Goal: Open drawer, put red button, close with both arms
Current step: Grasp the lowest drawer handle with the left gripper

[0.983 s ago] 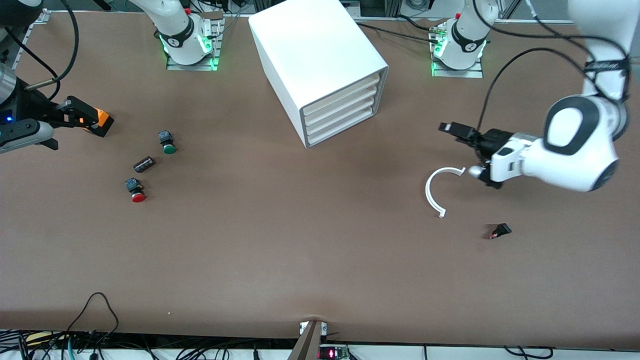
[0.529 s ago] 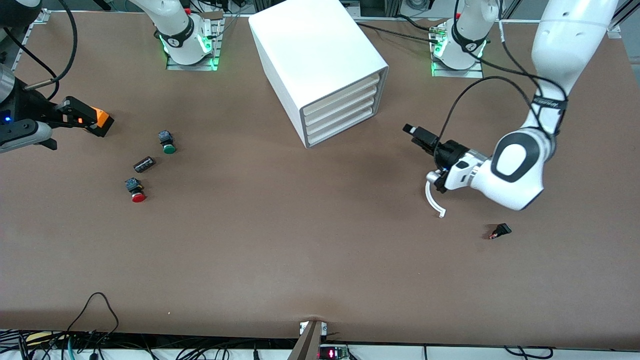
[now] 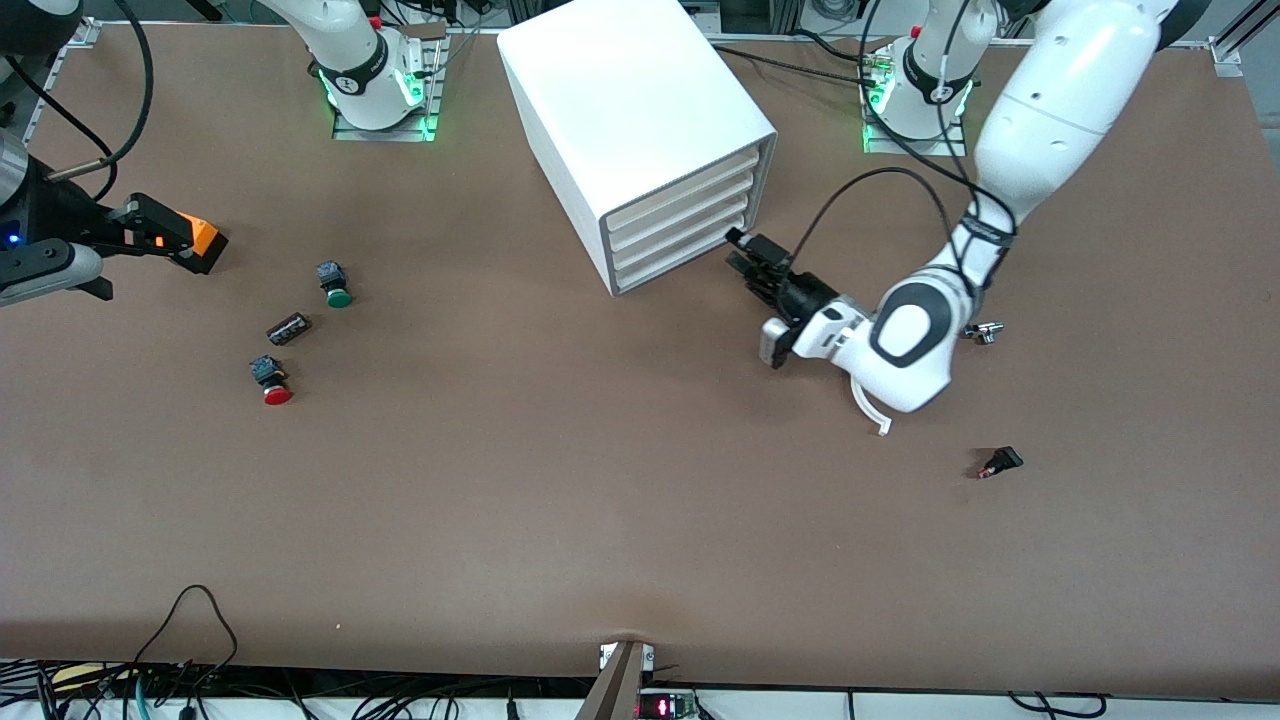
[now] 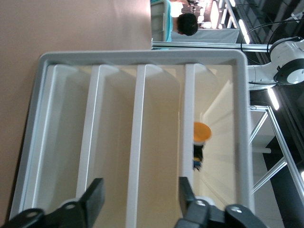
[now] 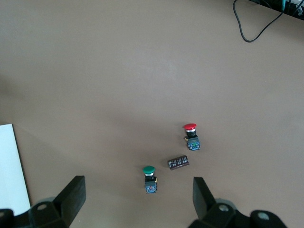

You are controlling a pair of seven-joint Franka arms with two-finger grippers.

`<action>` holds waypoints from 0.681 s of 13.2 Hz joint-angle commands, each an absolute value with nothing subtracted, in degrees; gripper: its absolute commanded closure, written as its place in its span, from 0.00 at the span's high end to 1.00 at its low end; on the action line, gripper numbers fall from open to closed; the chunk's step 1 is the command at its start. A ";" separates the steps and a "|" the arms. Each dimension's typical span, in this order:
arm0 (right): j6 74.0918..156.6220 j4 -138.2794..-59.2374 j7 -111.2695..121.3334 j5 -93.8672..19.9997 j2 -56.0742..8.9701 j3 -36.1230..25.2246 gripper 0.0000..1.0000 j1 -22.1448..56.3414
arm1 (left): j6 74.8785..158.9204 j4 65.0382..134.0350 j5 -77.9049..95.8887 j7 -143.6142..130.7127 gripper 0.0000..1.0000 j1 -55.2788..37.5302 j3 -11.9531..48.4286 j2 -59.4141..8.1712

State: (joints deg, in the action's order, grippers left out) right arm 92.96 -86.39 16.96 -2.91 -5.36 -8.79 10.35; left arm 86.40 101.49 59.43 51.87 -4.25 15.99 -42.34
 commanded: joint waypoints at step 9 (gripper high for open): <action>92.90 -86.04 17.93 -2.46 -5.27 -8.35 1.00 9.67 | 92.11 104.58 68.02 57.83 0.45 -12.39 15.82 -43.51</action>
